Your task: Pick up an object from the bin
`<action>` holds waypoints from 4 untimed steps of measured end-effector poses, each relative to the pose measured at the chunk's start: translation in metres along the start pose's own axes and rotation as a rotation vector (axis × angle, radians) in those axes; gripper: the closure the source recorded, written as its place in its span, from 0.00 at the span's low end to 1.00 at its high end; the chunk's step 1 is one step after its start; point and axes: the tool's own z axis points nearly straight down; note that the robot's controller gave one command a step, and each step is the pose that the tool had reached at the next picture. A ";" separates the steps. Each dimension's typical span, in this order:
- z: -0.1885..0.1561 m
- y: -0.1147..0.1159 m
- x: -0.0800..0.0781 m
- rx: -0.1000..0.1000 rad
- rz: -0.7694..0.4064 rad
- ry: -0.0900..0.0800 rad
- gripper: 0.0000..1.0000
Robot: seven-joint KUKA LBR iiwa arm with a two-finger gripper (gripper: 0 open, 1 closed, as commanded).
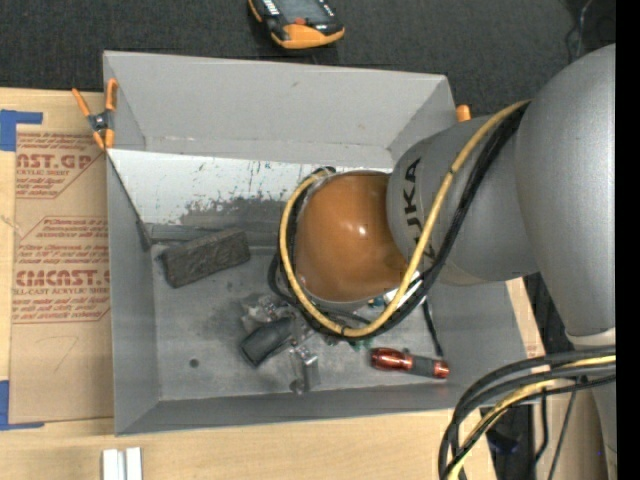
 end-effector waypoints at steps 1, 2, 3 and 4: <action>0.014 -0.008 0.000 0.002 -0.112 -0.014 0.00; -0.120 -0.014 -0.007 0.001 0.003 -0.009 1.00; -0.119 -0.013 -0.006 -0.001 0.004 -0.006 1.00; -0.088 0.006 -0.021 -0.001 -0.239 -0.008 1.00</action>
Offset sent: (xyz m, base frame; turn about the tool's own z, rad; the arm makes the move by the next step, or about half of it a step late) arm 0.0120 -0.0095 0.1192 0.0032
